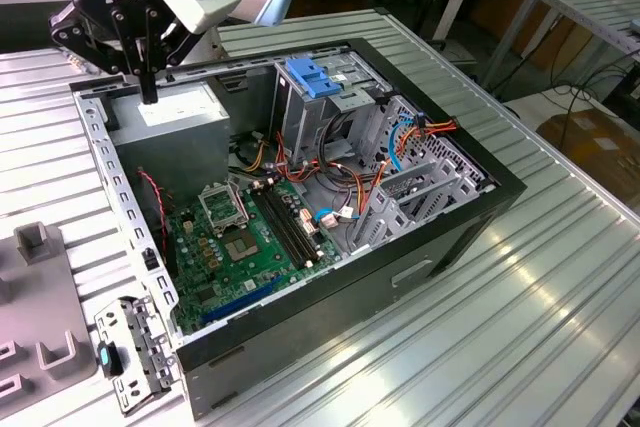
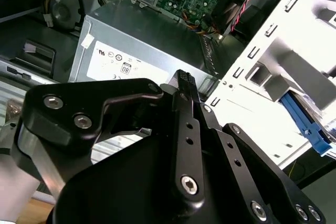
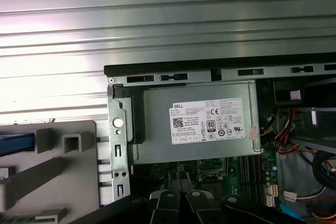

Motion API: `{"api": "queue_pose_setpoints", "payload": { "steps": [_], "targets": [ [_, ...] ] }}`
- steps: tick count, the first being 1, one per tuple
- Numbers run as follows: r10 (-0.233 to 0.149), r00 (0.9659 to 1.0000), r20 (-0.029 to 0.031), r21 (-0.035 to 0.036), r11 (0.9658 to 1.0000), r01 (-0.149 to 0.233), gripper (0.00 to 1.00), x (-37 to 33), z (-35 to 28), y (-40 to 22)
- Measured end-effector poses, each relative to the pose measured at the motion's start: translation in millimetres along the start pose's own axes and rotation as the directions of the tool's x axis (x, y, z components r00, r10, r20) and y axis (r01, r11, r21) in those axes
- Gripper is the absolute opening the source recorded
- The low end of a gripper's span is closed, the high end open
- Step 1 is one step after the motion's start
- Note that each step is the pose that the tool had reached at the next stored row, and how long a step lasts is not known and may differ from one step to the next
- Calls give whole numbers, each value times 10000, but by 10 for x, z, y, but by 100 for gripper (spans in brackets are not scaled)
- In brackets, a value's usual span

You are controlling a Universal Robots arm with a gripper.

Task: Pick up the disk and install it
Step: 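Reach for the disk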

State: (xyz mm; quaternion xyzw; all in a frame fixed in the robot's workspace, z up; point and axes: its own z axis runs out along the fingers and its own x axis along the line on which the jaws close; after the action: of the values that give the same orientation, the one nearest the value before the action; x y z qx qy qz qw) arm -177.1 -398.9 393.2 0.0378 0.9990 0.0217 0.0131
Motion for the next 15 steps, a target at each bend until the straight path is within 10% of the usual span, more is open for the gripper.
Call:
{"api": "queue_pose_setpoints", "payload": {
  "steps": [15],
  "targets": [
    [1, 10000, 0, -2, 10000, -1, 11, 131, -3, -10]
  ]
}}
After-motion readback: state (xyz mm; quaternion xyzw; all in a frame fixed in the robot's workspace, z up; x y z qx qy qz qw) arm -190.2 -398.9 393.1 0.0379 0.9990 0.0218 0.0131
